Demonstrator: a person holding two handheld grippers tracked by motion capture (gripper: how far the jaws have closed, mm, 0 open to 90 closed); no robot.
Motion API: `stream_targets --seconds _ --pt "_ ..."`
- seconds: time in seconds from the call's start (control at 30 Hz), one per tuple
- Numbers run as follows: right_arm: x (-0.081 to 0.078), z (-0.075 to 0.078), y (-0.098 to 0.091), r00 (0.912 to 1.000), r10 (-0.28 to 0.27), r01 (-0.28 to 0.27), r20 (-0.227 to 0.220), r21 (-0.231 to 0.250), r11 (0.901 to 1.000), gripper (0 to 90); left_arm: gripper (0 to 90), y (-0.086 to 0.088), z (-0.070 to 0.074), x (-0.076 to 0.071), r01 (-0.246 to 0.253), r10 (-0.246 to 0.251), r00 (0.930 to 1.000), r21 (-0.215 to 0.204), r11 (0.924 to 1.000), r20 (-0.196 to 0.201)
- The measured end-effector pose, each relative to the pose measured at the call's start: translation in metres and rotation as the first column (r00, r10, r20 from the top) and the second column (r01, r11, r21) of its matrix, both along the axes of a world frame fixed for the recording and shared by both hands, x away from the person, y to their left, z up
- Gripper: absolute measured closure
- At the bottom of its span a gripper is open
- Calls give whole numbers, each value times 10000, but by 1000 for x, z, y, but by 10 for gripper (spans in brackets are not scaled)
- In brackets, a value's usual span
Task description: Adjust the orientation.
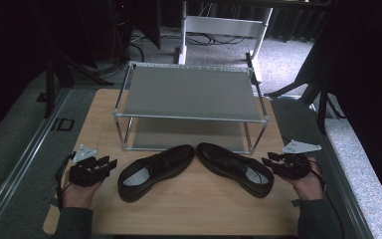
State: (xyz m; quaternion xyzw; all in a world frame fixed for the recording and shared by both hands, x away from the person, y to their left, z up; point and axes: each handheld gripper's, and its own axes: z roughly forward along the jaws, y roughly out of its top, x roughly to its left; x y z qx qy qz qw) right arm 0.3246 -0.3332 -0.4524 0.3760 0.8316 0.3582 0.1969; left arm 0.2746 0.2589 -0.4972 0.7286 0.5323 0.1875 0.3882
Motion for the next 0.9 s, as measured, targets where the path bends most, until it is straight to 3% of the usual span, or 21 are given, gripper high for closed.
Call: stream_targets --seconds 0.03,0.13,0.2,0.23,0.4,0.53,0.57,0.6,0.67,0.77,0.9 --pt "0 -4 -7 9993 -340 342 -149 93 9994 642 658 0 -13 6 118 -122 9995 -128 9998 -301" --pt "1 -10 -13 9970 -712 714 -305 59 9974 646 670 -2 -24 13 320 -331 9976 -188 9993 -608" --pt "1 -23 -17 9934 -971 953 -607 -328 9949 650 684 -6 -32 21 532 -547 9953 -216 9984 -799" --pt "0 -28 -18 9919 -1068 1034 -694 -507 9933 656 685 -11 -38 28 871 -895 9920 -307 9957 -895" --pt "0 -42 -20 9877 -1162 1103 -1045 -606 9920 667 743 -18 -38 34 1542 -1596 9848 -783 9849 -680" --pt "0 -44 -21 9870 -1166 1112 -1102 -540 9923 677 790 -30 -37 33 2362 -2444 9674 -1123 9652 -661" --pt "0 -45 -21 9867 -1163 1114 -1139 -484 9926 683 794 -36 -38 32 2638 -2734 9591 -1194 9572 -729" --pt "0 -45 -22 9863 -1164 1117 -1165 -460 9927 687 791 -51 -42 30 2993 -3067 9472 -847 9504 -935" --pt "0 -45 -22 9864 -1148 1106 -1172 -422 9930 691 795 -60 -43 29 3096 -3147 9442 -646 9487 -973" --pt "0 -45 -22 9867 -1090 1057 -1209 -335 9938 703 802 -73 -44 30 2984 -3053 9479 -822 9509 -910" --pt "0 -46 -21 9873 -1003 976 -1230 -277 9948 728 822 -83 -44 27 3016 -3085 9472 -832 9498 -880"
